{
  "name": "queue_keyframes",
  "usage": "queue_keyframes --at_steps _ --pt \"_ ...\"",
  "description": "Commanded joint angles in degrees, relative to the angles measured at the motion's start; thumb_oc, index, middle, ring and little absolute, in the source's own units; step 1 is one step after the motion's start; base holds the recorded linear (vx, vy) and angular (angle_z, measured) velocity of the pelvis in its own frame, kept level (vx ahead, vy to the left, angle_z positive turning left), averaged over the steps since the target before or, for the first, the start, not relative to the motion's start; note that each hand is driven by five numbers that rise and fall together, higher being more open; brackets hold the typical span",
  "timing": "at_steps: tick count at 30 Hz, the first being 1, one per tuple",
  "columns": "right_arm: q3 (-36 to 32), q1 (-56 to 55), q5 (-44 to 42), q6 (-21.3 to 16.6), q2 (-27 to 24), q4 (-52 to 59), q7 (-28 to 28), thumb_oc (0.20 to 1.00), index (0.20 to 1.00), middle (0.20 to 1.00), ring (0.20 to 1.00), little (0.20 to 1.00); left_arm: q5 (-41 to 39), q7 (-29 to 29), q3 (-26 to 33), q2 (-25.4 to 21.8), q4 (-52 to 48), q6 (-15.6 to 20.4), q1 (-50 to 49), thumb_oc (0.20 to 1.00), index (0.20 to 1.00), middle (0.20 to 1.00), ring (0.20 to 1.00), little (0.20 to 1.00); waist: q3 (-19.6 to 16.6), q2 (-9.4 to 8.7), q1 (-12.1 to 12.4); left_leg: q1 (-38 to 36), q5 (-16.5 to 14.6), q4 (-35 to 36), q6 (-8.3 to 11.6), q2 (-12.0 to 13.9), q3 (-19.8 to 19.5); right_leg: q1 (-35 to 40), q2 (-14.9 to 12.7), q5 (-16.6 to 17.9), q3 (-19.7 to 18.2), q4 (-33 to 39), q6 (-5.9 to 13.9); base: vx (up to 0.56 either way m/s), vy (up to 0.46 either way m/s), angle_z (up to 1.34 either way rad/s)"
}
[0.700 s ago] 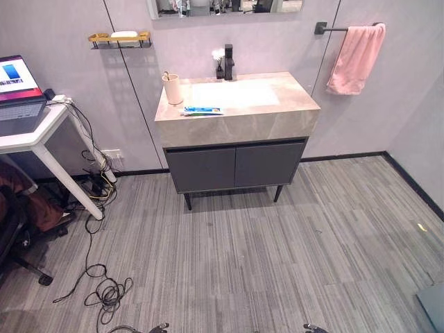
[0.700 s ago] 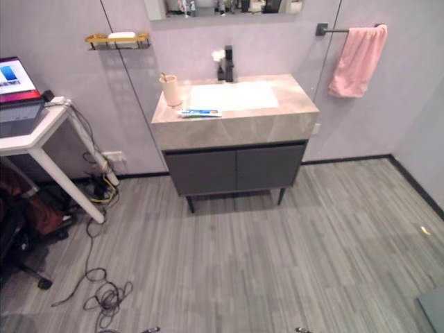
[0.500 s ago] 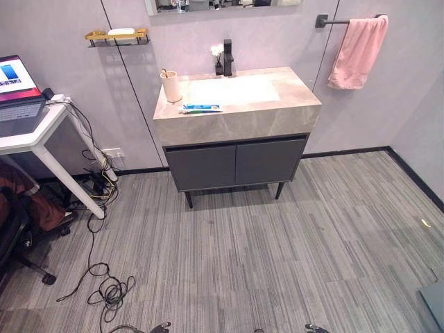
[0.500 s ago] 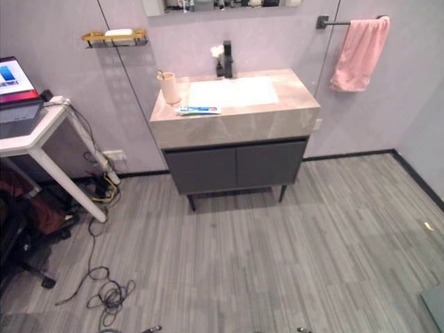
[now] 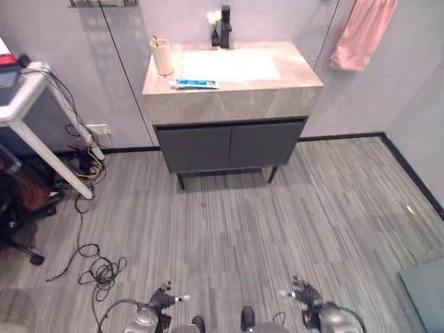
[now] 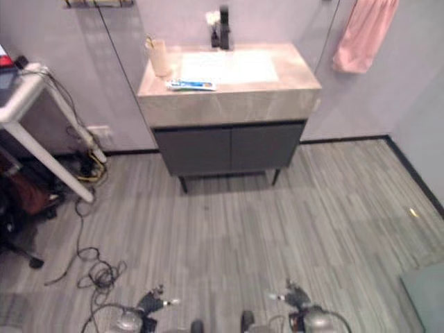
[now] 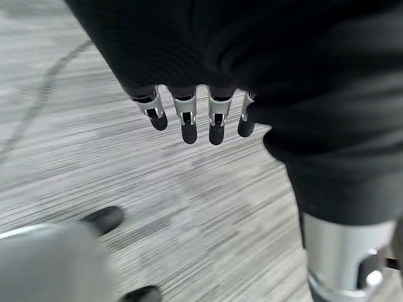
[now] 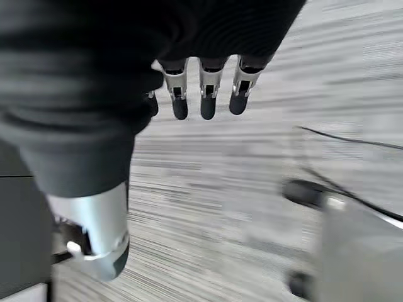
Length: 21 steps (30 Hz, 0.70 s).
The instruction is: Put brush and paste in cup on sink, flatten towel.
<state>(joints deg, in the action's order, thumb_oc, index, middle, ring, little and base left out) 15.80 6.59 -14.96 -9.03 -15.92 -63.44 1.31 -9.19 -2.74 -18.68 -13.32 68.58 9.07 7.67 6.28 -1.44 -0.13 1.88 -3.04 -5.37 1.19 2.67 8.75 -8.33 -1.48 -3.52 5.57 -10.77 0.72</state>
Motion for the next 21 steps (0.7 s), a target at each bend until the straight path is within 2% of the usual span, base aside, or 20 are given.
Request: queue_keyframes --at_steps 1,4,8,21 --pt "1.34 -0.42 -1.56 -2.46 -1.01 0.52 -1.83 1.0 1.0 1.0 1.0 1.0 -2.68 -2.77 1.6 -0.03 2.08 3.05 0.58 1.0 1.0 1.0 1.0 1.0 -1.17 -0.96 0.16 3.95 0.18 -6.62 1.63 -0.55 0.66 2.63 -2.87 0.99 3.88 -3.49 4.5 0.02 -0.036 0.03" --pt "0.87 -1.23 -4.08 -3.14 -0.14 2.33 -2.33 1.0 1.0 1.0 1.0 1.0 -5.72 -3.78 2.95 0.1 0.74 4.45 0.63 1.0 1.0 1.0 1.0 1.0 -1.21 -1.53 0.06 4.12 -1.41 -9.26 1.44 -0.33 0.71 2.75 -3.27 0.27 4.15 -5.06 4.5 0.02 -0.018 0.03" --pt "0.96 -1.33 -4.86 -3.57 0.35 1.91 -2.5 1.0 1.0 1.0 1.0 1.0 -6.32 -4.08 2.88 0.27 0.22 5.08 0.54 1.0 1.0 1.0 1.0 1.0 -1.21 -1.6 0.13 3.87 -1.83 -9.72 1.36 -0.35 0.78 3.32 -3.34 0.26 4.17 -4.79 4.61 0.01 -0.002 0.0" --pt "3.77 2.18 -7.72 -3.77 2.57 1.36 -2.7 1.0 1.0 1.0 1.0 1.0 -5.4 -5.4 1.29 -0.08 -0.68 6.39 1.06 1.0 1.0 1.0 1.0 1.0 -1.29 -1.06 1.54 -0.5 -1.68 -4.28 -0.78 -2.92 2.11 6.7 -4.23 2.93 2.1 -0.46 5.85 0.03 0.089 -0.03"
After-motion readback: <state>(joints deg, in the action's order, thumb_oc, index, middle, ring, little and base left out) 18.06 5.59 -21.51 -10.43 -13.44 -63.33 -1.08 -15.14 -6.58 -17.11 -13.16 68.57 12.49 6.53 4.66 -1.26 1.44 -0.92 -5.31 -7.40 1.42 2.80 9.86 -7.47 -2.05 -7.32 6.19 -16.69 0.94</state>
